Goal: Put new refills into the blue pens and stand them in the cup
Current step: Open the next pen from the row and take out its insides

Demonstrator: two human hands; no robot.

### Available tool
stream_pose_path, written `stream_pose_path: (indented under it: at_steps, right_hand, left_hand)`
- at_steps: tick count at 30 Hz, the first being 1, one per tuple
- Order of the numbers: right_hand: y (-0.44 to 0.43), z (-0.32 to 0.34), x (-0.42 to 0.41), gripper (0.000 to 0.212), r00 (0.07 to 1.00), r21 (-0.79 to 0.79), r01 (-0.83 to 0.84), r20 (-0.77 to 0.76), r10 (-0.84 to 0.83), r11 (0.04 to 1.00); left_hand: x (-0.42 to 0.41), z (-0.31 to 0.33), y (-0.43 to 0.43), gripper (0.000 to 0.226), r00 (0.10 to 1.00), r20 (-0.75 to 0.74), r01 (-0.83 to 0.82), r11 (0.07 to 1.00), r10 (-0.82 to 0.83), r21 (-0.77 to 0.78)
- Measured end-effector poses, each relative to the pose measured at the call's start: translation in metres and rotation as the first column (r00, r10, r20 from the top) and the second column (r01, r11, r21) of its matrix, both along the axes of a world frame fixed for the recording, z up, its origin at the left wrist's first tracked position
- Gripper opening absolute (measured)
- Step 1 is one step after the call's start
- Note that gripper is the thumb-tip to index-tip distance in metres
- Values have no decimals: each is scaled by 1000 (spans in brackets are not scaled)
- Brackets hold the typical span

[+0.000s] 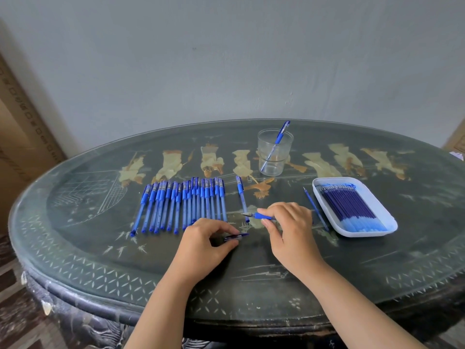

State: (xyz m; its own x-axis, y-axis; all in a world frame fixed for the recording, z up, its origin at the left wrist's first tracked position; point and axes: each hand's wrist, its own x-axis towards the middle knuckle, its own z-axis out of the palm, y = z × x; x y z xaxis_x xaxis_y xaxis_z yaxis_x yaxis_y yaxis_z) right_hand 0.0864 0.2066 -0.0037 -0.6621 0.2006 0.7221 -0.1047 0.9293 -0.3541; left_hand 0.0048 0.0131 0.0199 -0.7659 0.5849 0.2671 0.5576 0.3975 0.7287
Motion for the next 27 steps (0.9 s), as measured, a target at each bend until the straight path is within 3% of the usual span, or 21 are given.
stream_pose_path:
  at_steps: [10,15,21,24,27]
  right_hand:
    - [-2,-4,13,16,979,-115,-121,148,137,986]
    - [-3,-2,12,13,976,-97,-128,165,142,987]
    - [-5,-1,12,10,984,-80,-109,131,119,991]
    - [-6,-1,11,13,985,-95,-119,111,129,988]
    - [-5,-1,11,21,987,-135,-120,93,133,984]
  left_hand:
    - [5,10,4,28,990,141,-41,982,14,186]
    - [11,16,13,14,976,214,-19,963,-40,268]
    - [15,12,21,4,999,28,-42,992,39,120]
    - [16,11,23,24,998,-49,-37,993,43,108]
    - [16,14,20,37,999,38,-15,986,9,166]
